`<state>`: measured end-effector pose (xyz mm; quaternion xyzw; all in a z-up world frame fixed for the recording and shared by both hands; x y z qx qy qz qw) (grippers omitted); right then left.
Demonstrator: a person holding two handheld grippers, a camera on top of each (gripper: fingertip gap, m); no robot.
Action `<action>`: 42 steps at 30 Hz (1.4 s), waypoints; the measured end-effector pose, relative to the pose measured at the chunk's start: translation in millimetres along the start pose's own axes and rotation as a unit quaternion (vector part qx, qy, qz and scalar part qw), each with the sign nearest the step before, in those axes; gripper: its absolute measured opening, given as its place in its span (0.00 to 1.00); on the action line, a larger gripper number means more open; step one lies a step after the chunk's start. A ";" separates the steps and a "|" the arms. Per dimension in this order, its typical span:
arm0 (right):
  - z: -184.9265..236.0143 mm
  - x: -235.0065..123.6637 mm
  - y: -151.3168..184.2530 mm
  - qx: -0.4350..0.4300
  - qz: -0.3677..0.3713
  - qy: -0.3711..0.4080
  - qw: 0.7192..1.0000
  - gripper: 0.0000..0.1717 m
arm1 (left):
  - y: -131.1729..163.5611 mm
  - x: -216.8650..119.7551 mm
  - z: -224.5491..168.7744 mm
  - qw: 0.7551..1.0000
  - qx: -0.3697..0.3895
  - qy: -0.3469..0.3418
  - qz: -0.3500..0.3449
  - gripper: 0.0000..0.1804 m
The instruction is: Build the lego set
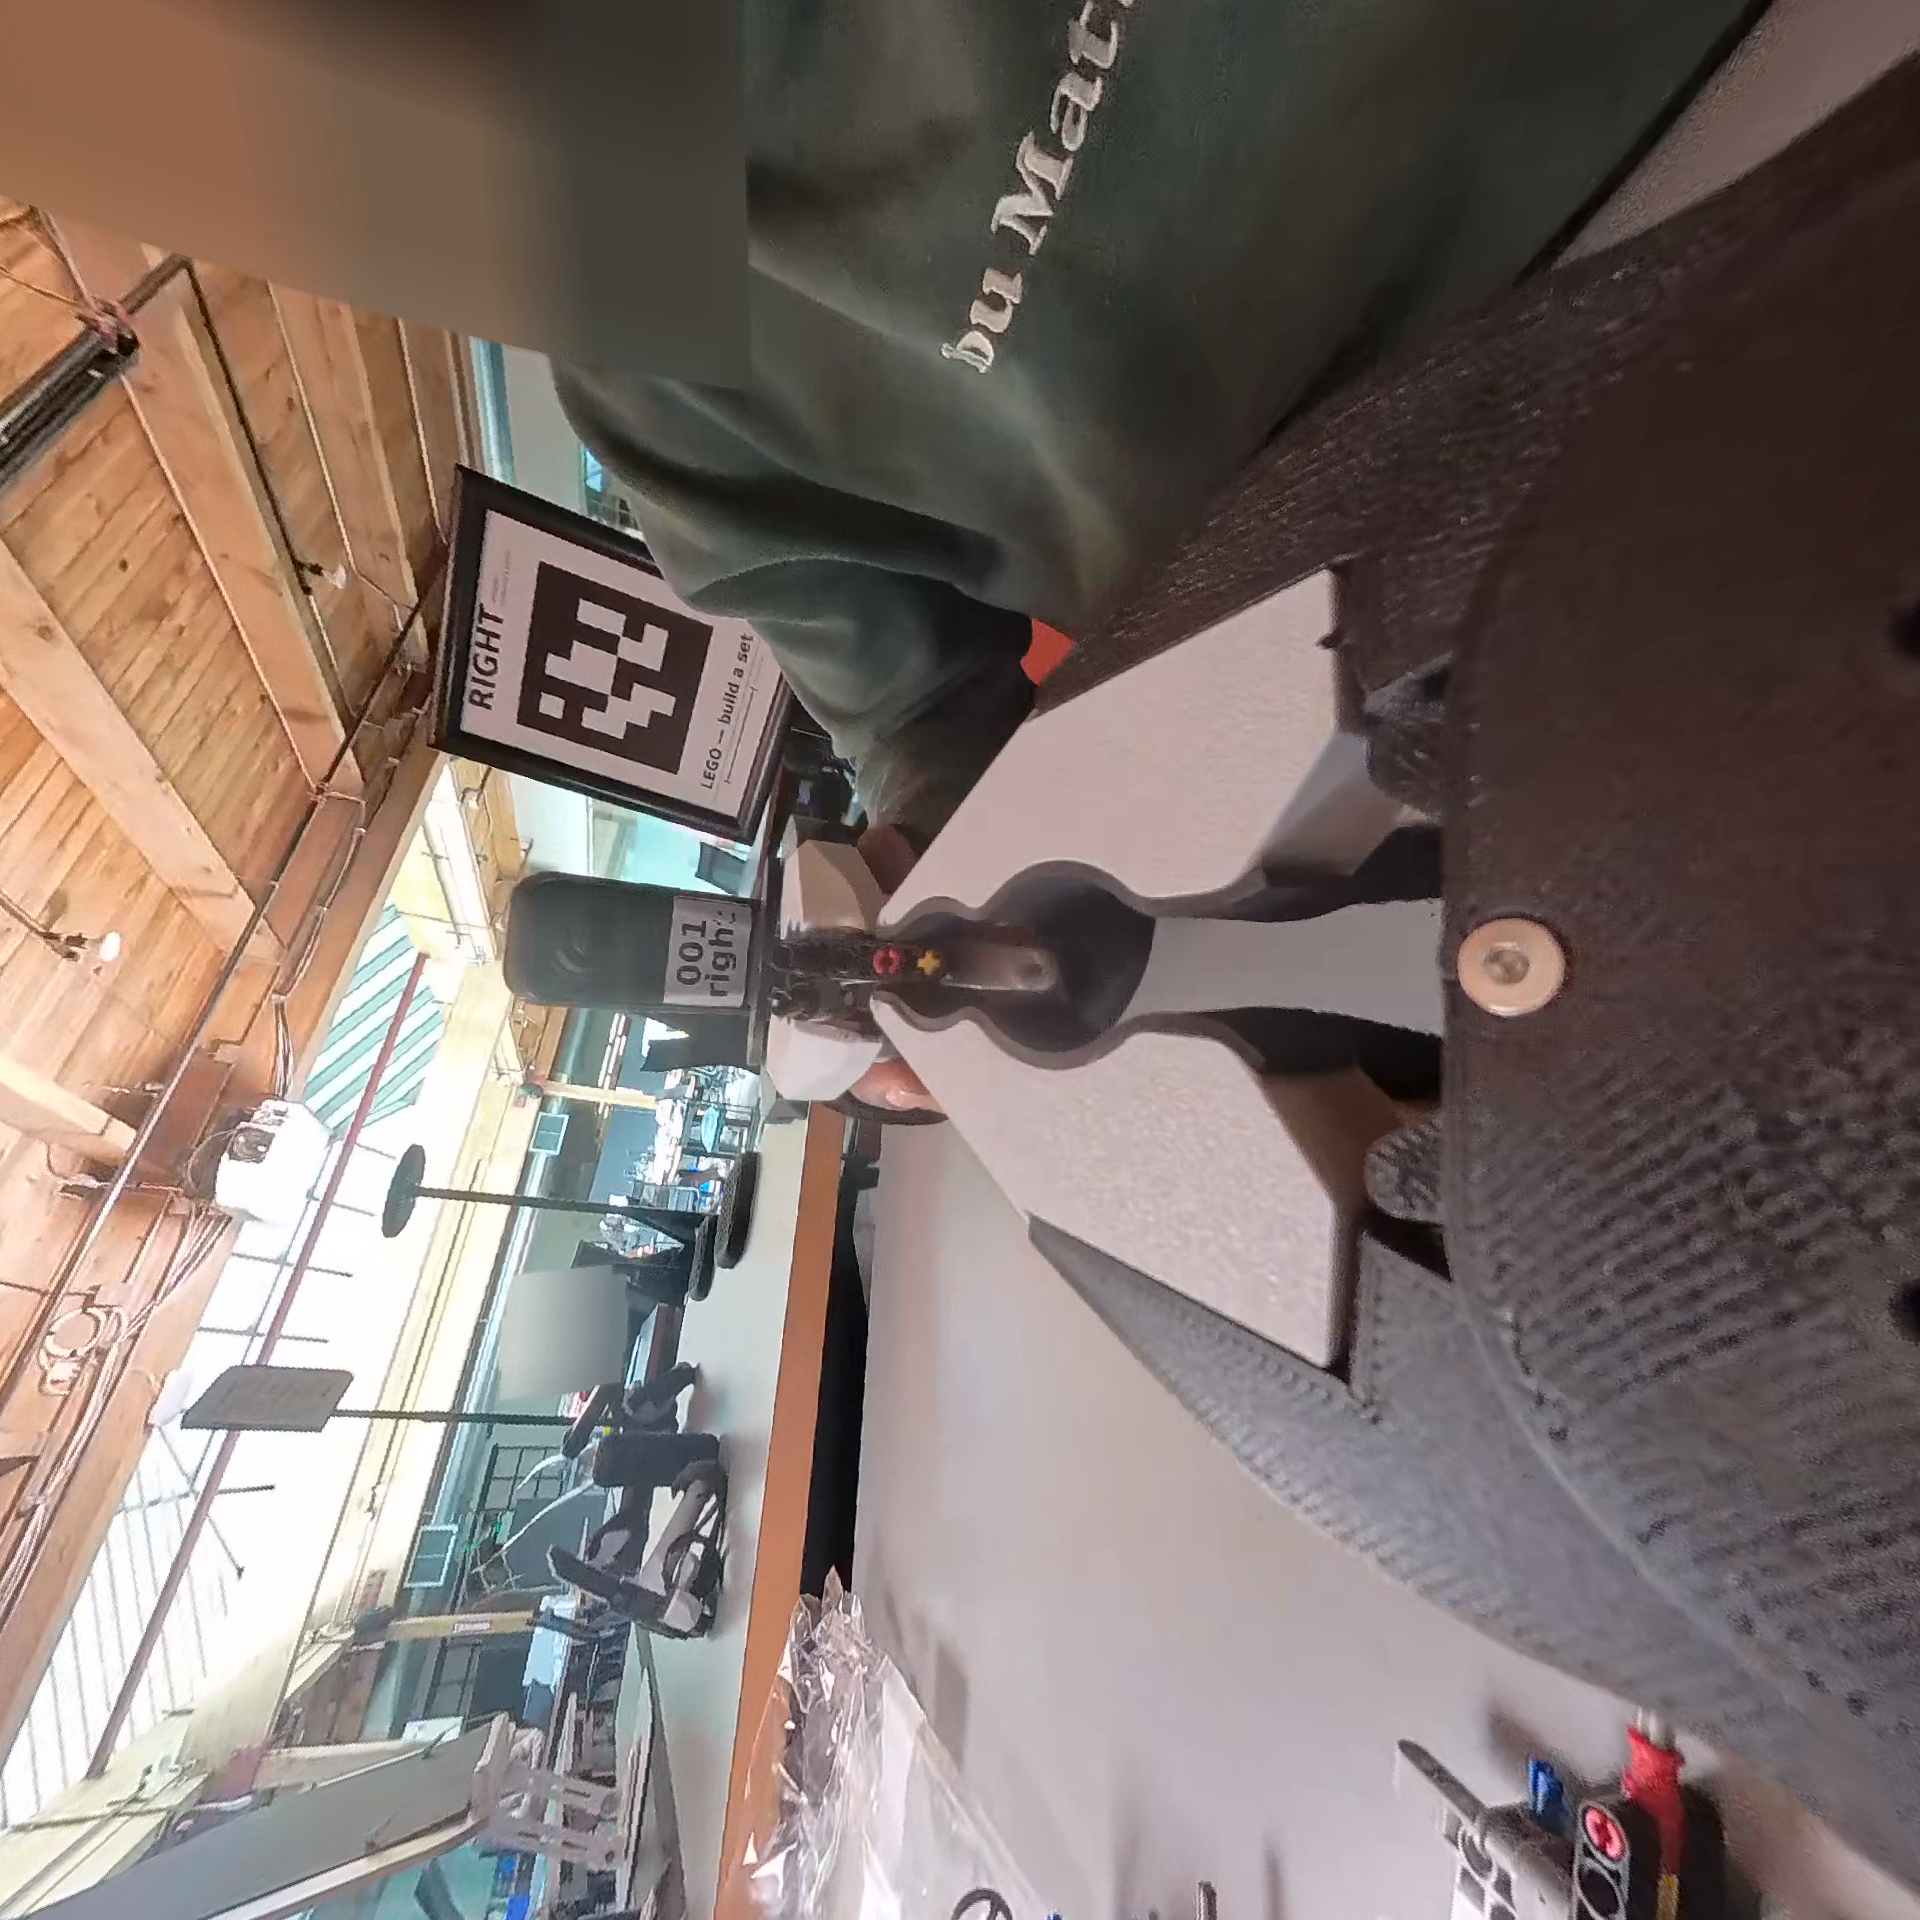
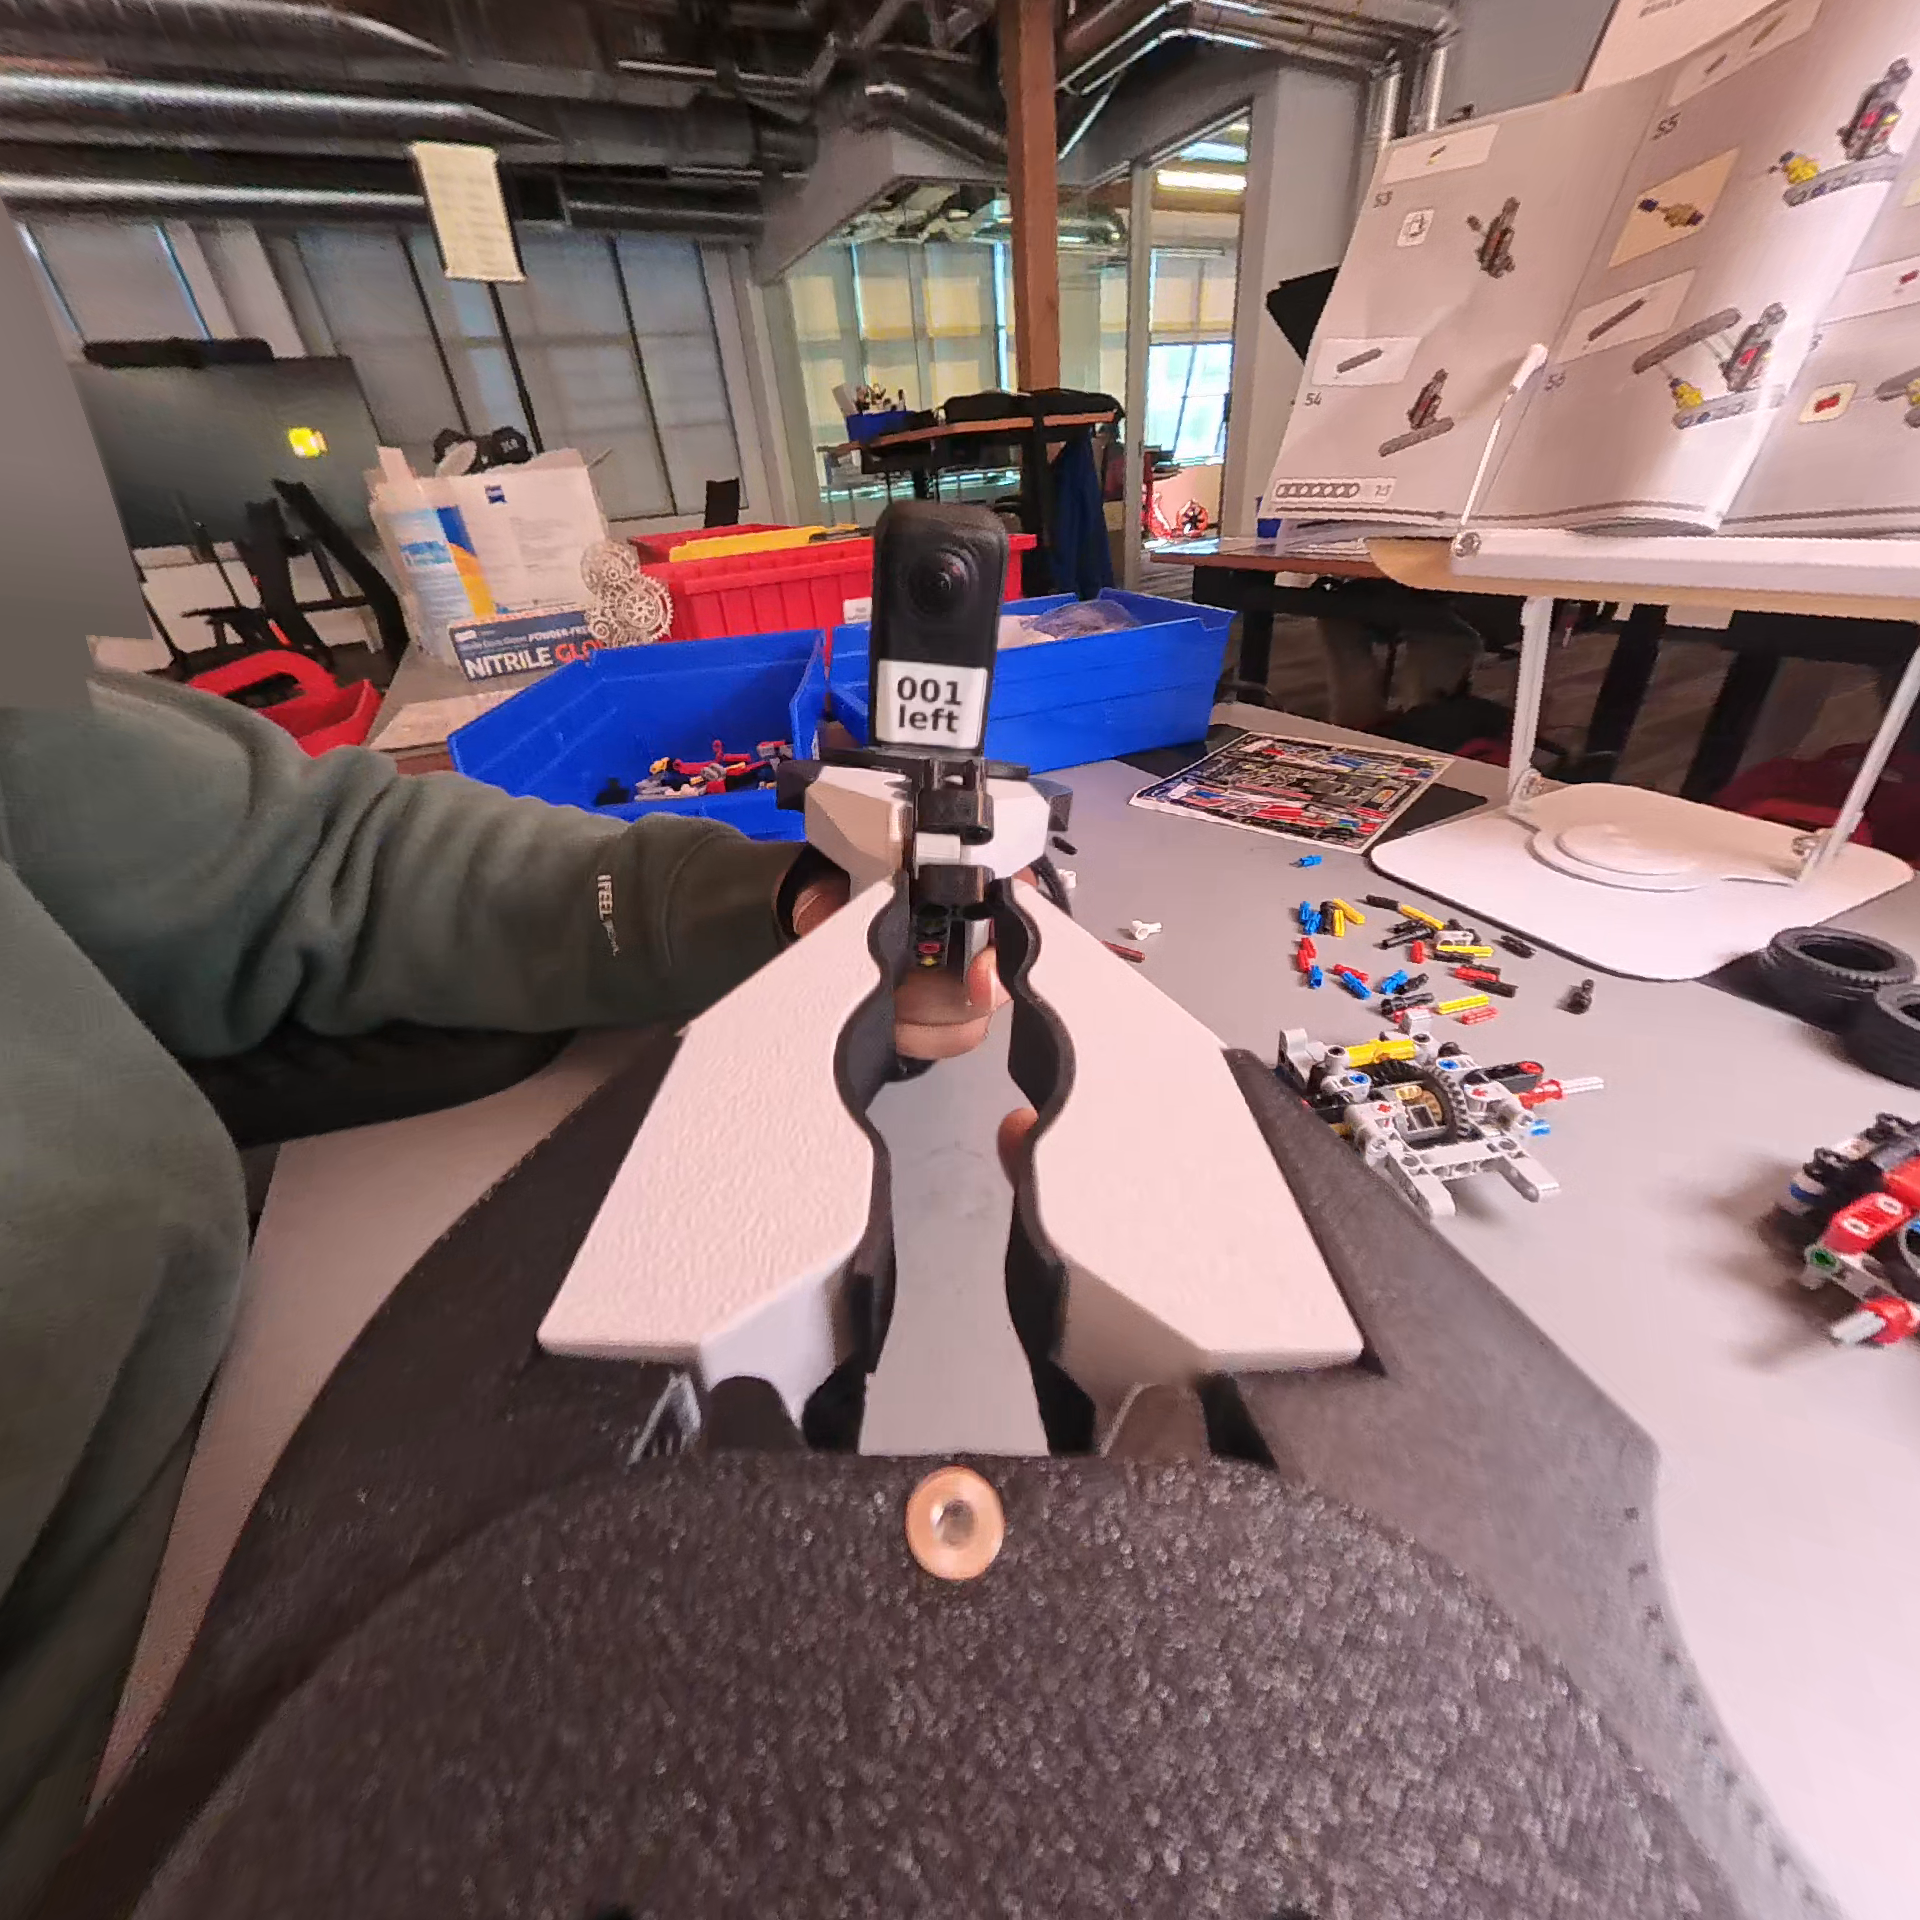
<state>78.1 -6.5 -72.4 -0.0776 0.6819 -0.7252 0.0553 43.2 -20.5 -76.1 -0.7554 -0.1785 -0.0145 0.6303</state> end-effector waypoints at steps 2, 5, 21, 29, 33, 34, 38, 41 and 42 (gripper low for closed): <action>4.0 -2.4 0.3 -0.038 0.002 -0.010 0.999 0.08 | 4.2 0.6 -2.3 1.000 0.008 0.001 0.024 0.03; 21.6 -9.3 -2.1 -0.138 0.013 -0.063 0.988 0.08 | 8.8 -1.5 -8.3 0.998 -0.024 0.026 0.053 0.15; 63.8 -8.6 5.3 -0.340 0.112 -0.218 0.908 0.08 | 33.2 11.2 -58.3 0.954 -0.187 0.216 0.095 0.16; 2.2 -23.9 11.2 -0.123 0.147 -0.106 0.976 0.27 | 20.5 4.3 6.4 0.972 0.110 -0.114 0.175 0.15; -19.0 -20.2 23.5 0.110 0.115 -0.071 0.985 0.28 | 30.1 -3.1 25.0 0.882 0.299 -0.244 0.270 0.15; -22.4 -17.6 25.4 0.159 0.104 -0.070 0.979 0.27 | 34.3 -4.1 26.8 0.860 0.330 -0.260 0.289 0.15; -23.9 -3.2 51.7 0.217 0.158 -0.072 0.961 0.23 | 45.4 -5.1 25.7 0.806 0.402 -0.288 0.324 0.15; -14.9 3.4 50.9 0.196 0.149 -0.101 0.964 0.08 | 49.1 -8.4 23.2 0.789 0.420 -0.295 0.338 0.15; -12.5 3.2 51.8 0.172 0.155 -0.110 0.967 0.08 | 49.9 -9.1 20.3 0.801 0.405 -0.289 0.333 0.15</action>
Point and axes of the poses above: each gripper's, where its closed fingertips meet, x out along the fingers, y out of its underside, z = x × y across the jaws, the point moved 2 cm from there along -x, back along the fingers, and after that the axes turned 1 degree about -x, right-handed, at the moved point
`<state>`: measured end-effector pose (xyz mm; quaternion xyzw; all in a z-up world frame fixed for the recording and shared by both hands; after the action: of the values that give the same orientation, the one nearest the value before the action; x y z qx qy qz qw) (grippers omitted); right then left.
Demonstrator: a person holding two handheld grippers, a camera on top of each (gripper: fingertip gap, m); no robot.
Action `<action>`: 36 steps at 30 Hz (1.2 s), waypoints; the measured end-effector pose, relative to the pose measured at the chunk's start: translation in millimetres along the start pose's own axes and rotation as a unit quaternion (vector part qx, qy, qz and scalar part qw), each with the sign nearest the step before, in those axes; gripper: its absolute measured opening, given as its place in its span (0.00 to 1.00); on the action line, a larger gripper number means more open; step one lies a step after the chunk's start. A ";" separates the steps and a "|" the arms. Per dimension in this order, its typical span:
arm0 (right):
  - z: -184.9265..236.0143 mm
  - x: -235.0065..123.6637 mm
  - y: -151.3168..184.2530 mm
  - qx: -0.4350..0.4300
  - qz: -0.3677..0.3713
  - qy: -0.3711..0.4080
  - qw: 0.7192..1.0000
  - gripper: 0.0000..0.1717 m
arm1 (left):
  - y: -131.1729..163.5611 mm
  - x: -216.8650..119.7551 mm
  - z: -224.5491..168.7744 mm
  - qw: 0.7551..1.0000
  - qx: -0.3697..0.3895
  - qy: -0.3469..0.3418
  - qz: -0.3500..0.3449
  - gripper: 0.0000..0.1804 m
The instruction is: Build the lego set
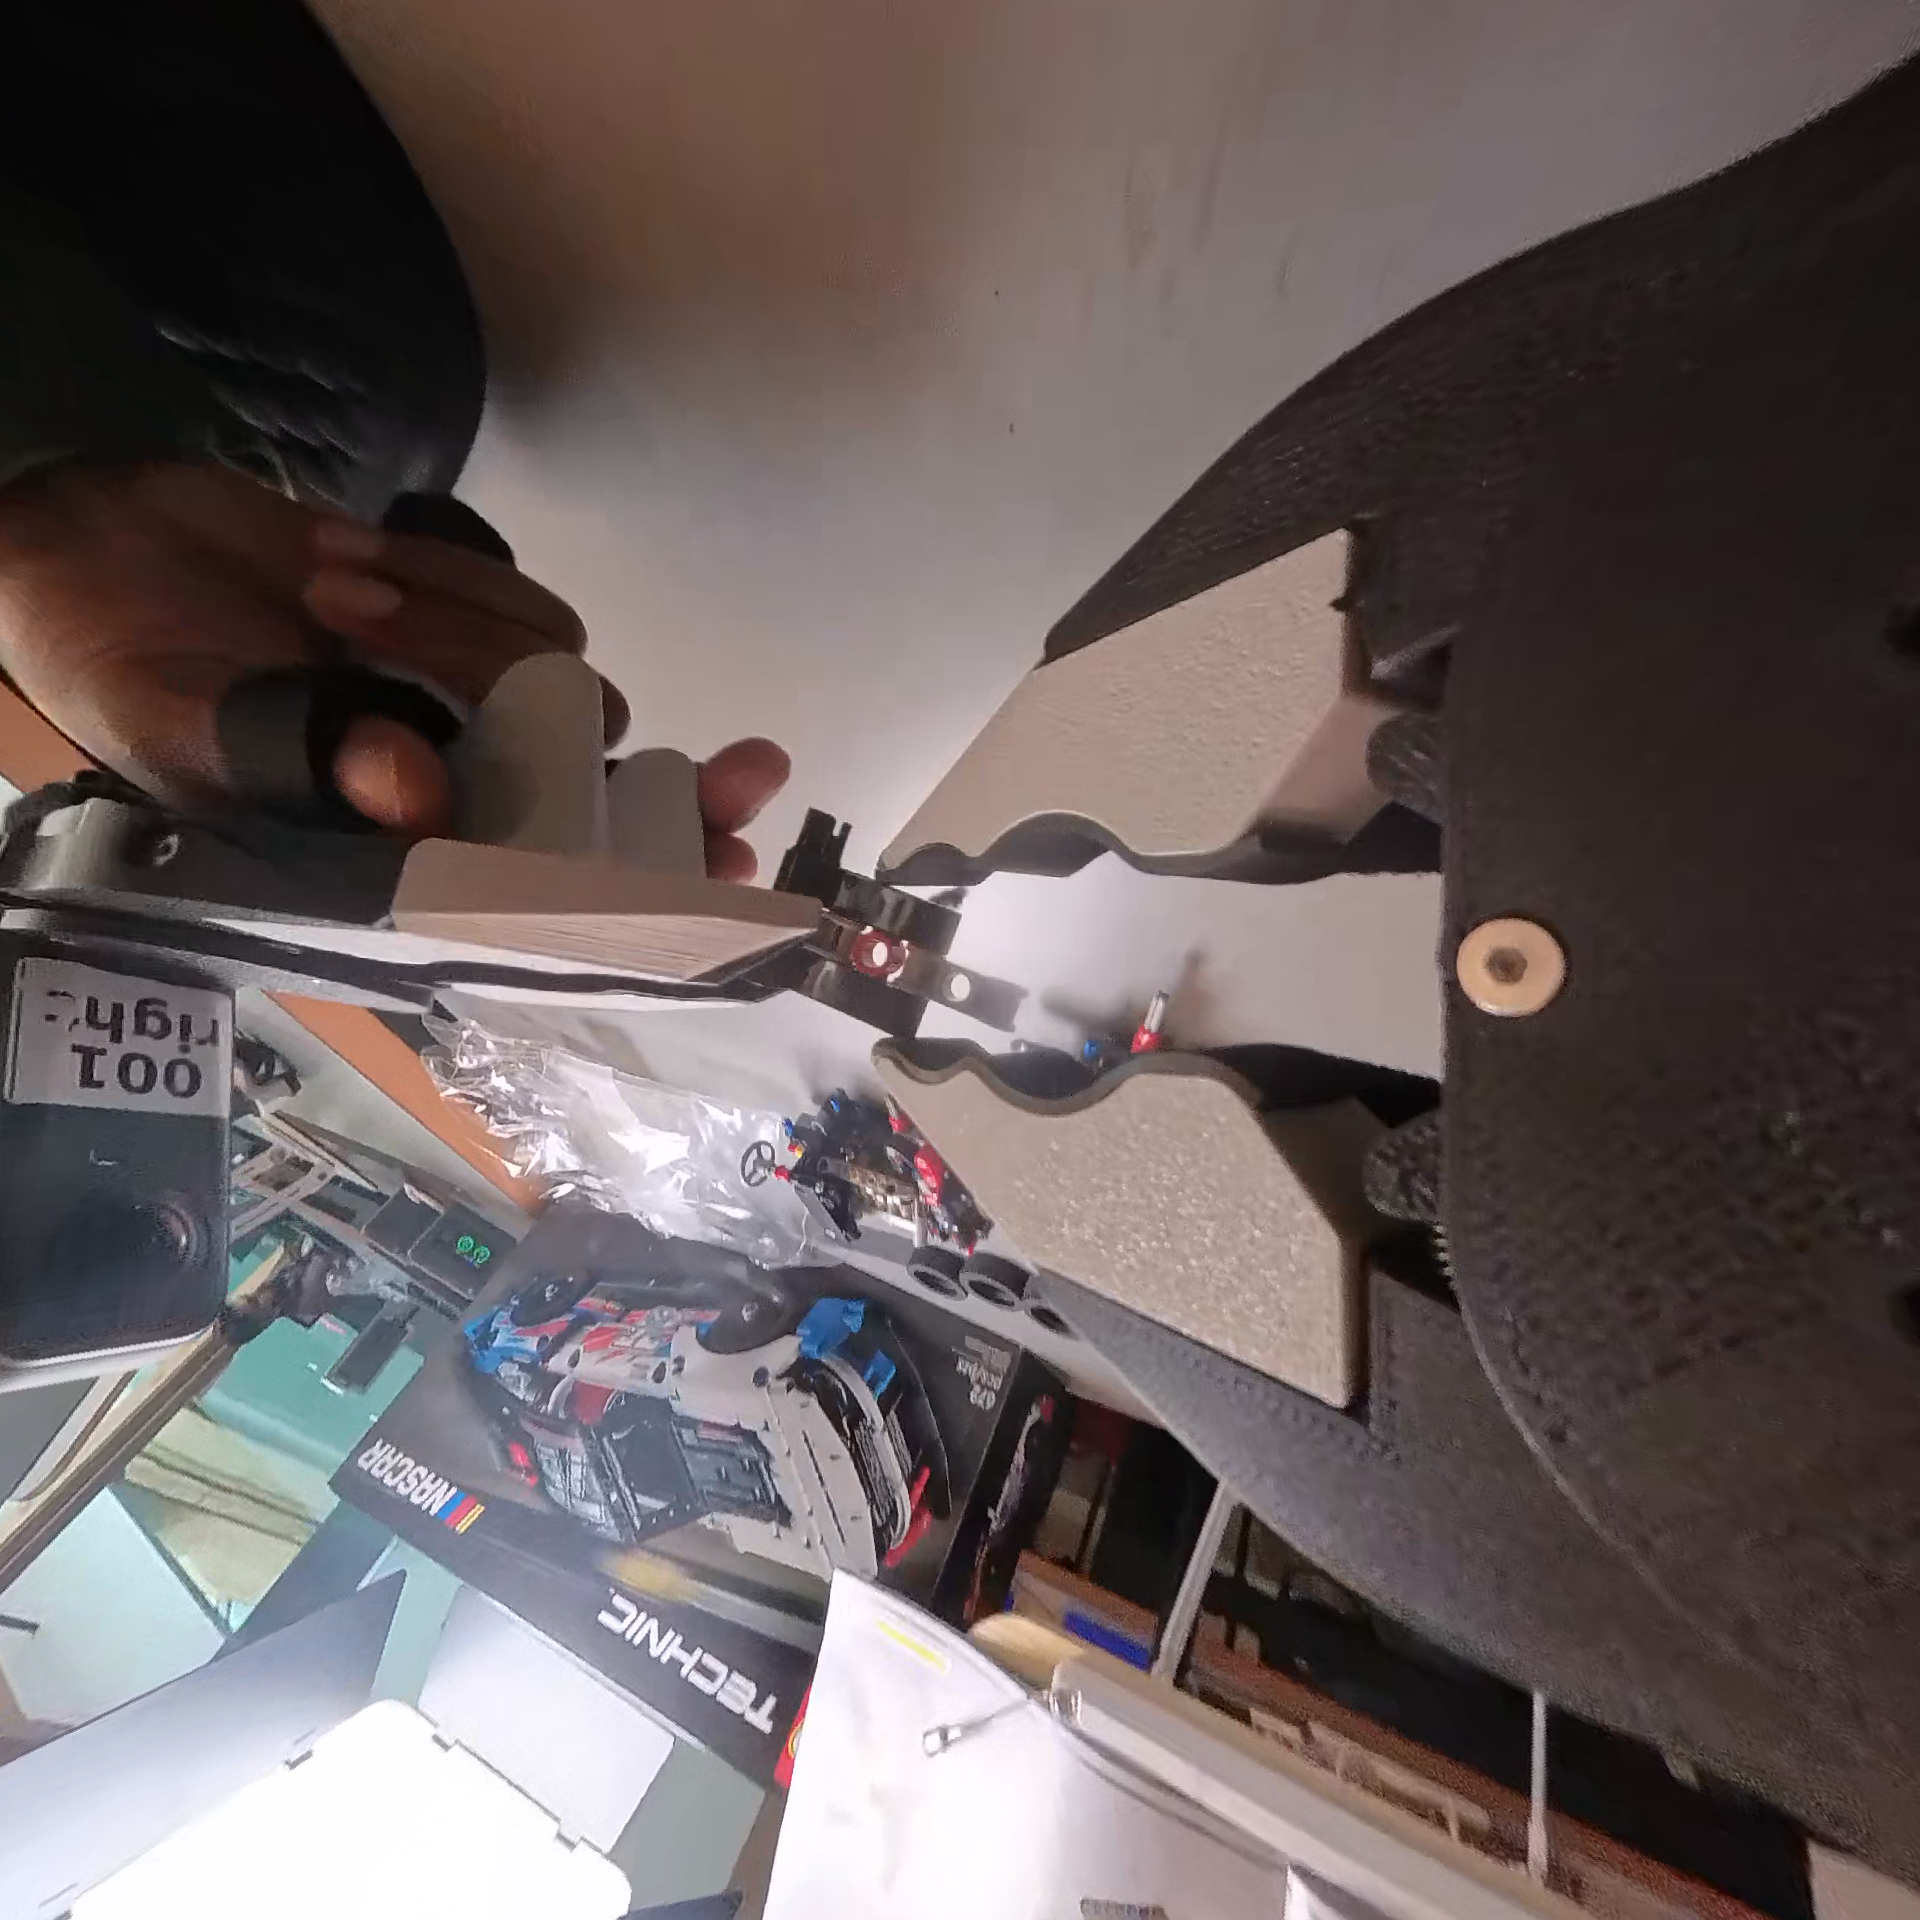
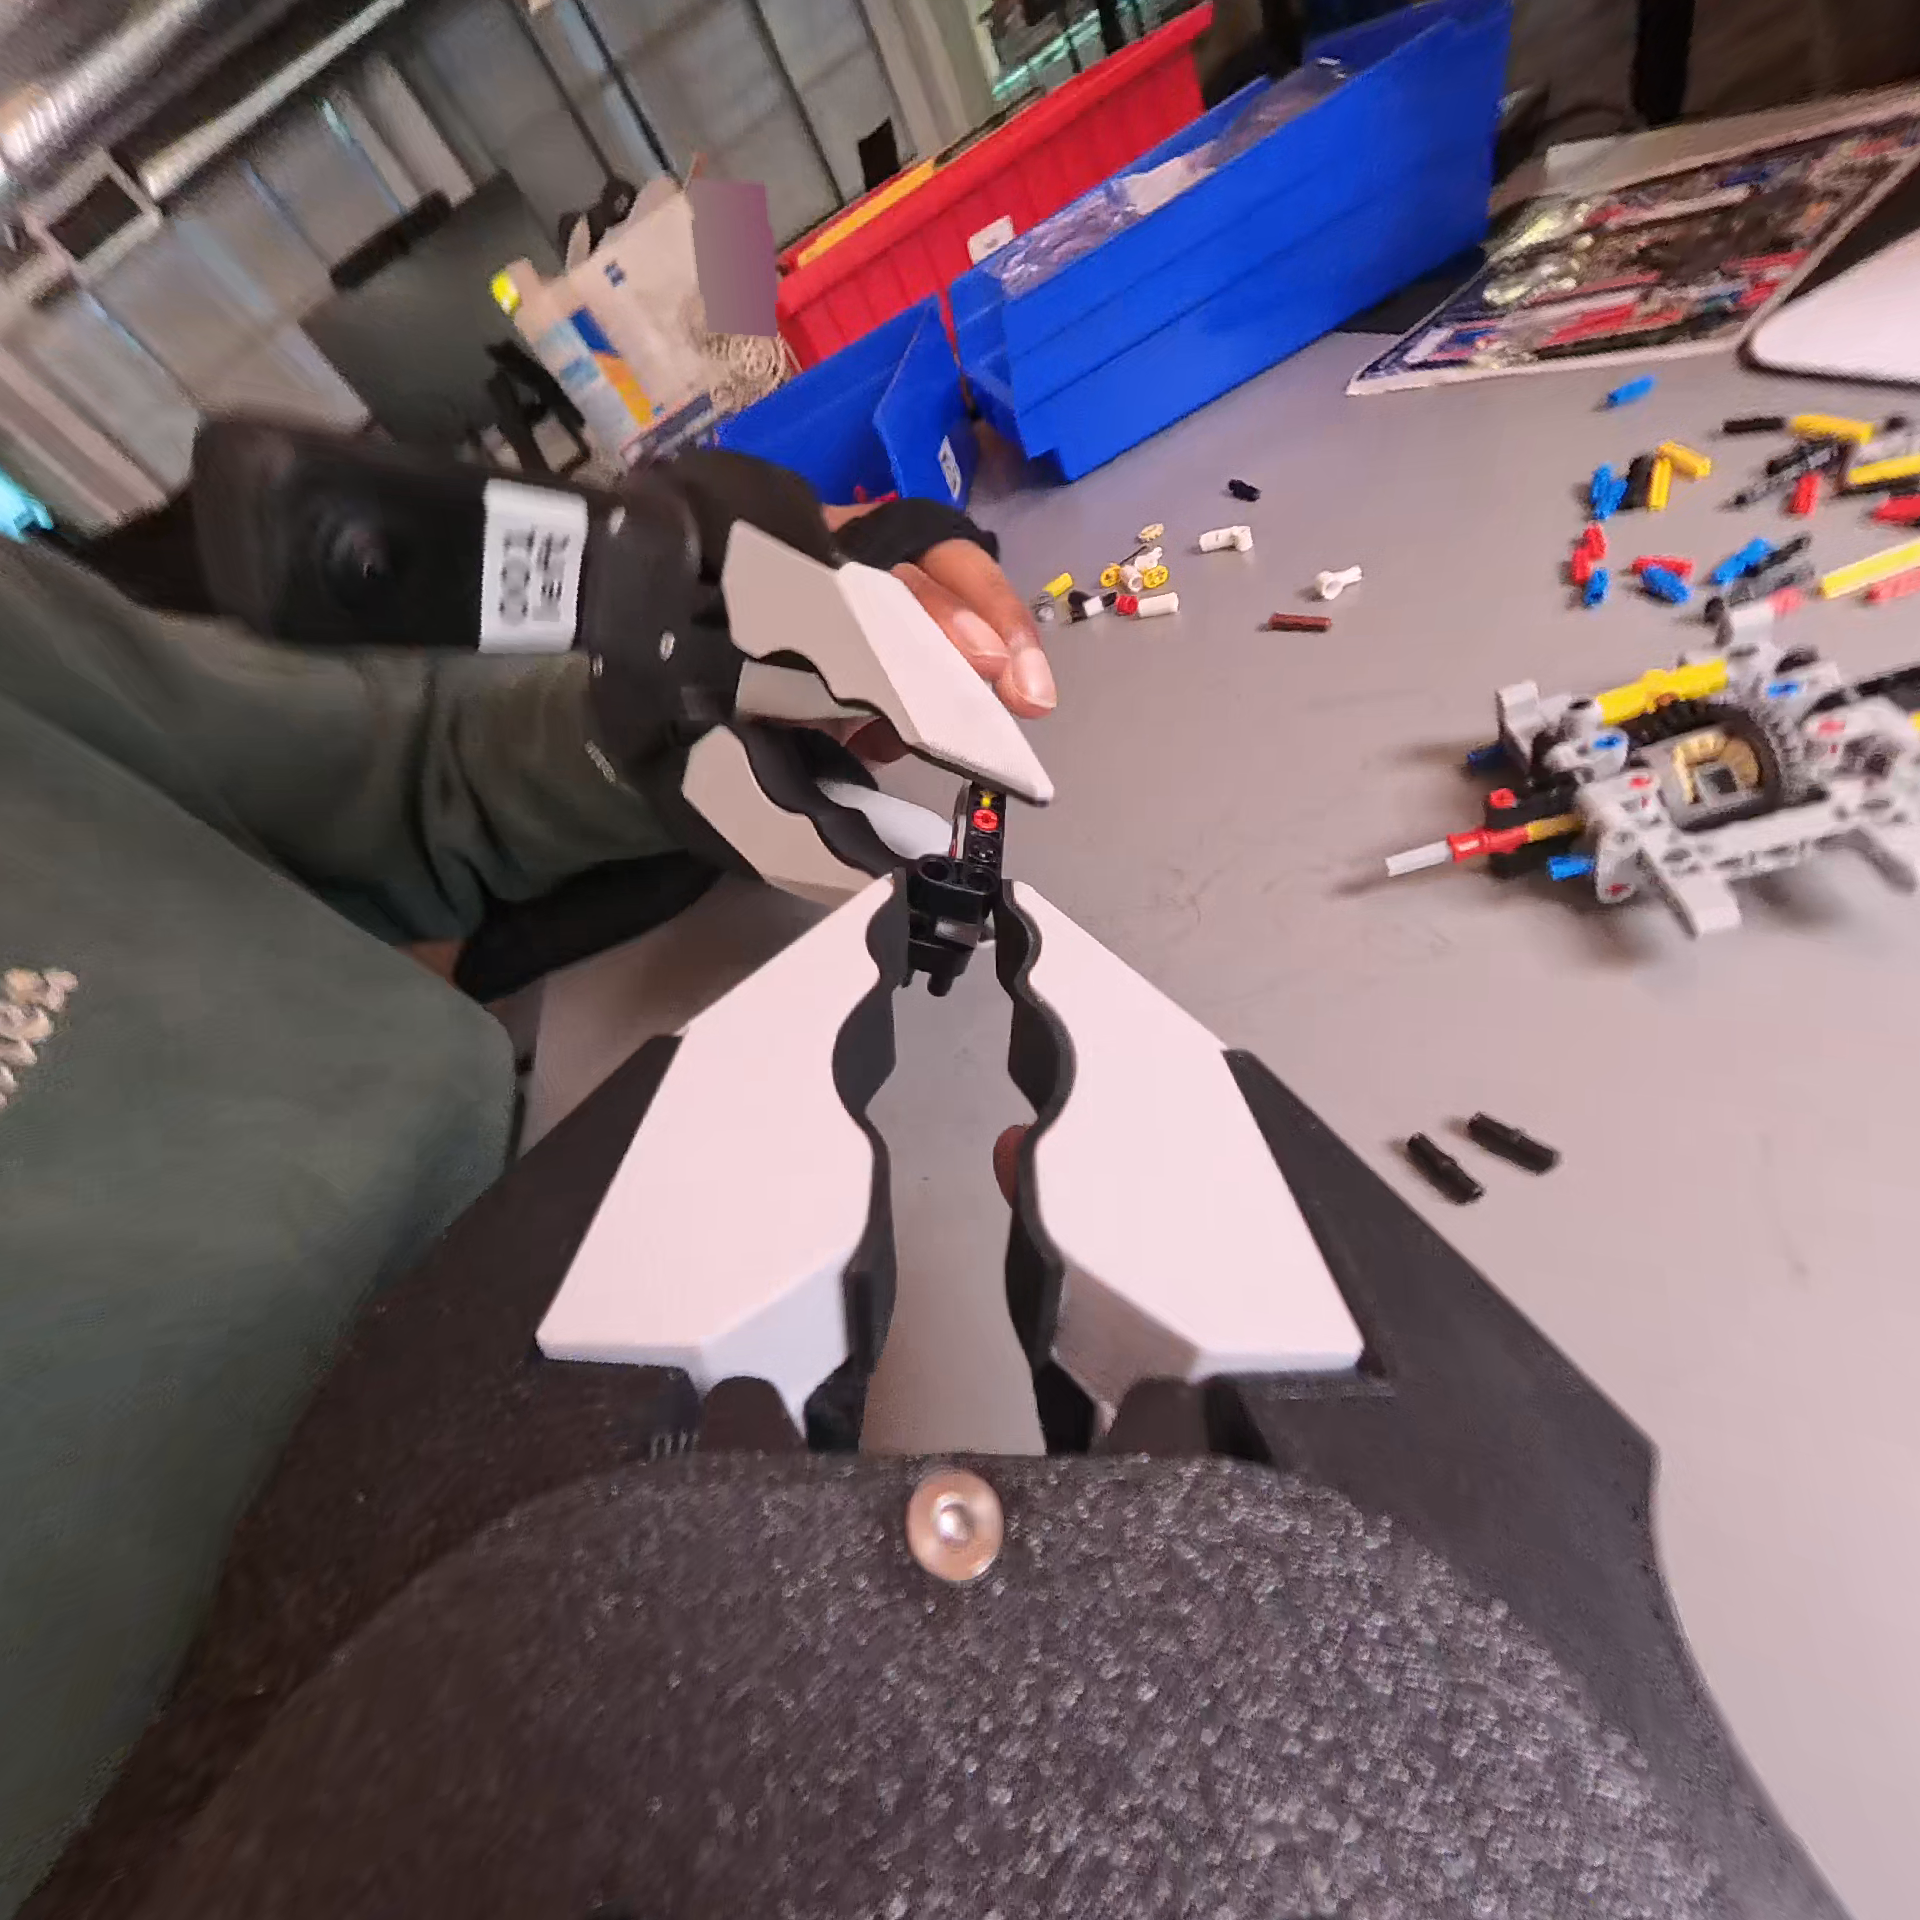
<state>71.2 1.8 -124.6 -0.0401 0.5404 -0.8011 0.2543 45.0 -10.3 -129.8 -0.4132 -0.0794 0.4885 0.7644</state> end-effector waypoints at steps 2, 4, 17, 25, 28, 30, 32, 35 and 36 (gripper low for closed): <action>5.5 -1.6 1.1 -0.102 -0.001 0.003 0.995 0.08 | -6.2 -6.7 -3.0 0.993 -0.104 0.046 -0.042 0.16; 13.5 -2.4 6.4 -0.208 -0.002 0.006 0.978 0.08 | -14.0 -14.8 -2.4 0.962 -0.237 0.103 -0.093 0.18; 11.8 6.9 30.1 -0.270 0.049 0.025 0.961 0.14 | 1.4 -13.1 -32.3 0.935 -0.305 0.176 -0.032 0.03; -54.4 -34.2 26.7 -0.248 0.161 0.151 0.943 0.00 | 35.0 -5.7 -51.0 0.928 -0.314 0.183 0.079 0.03; -73.4 -39.7 32.3 -0.262 0.226 0.141 0.928 0.00 | 41.3 -5.1 -53.2 0.924 -0.318 0.188 0.093 0.03; -84.2 -37.7 37.5 -0.266 0.269 0.129 0.917 0.06 | 43.3 -5.5 -53.0 0.922 -0.324 0.190 0.096 0.04; -91.8 -32.2 41.5 -0.259 0.303 0.116 0.910 0.11 | 47.8 -5.5 -53.5 0.923 -0.317 0.187 0.108 0.03; -97.7 -22.9 43.3 -0.259 0.322 0.099 0.905 0.09 | 51.2 -5.0 -56.4 0.926 -0.303 0.188 0.122 0.04; -98.9 -21.5 45.4 -0.259 0.331 0.094 0.902 0.07 | 51.1 -5.0 -56.6 0.927 -0.302 0.188 0.122 0.04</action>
<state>72.8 82.1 -201.2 0.1517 0.7325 -0.5023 0.4337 37.3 -36.5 -201.2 -0.7153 -0.0271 0.4440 0.5390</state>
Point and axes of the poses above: each gripper's, where its closed fingertips meet, x out along the fingers, y out of its underside, z = x × y across the jaws, the point moved 2 cm from there along -x, back along the fingers, and after that the axes turned 1 degree about -x, right-handed, at the moved point
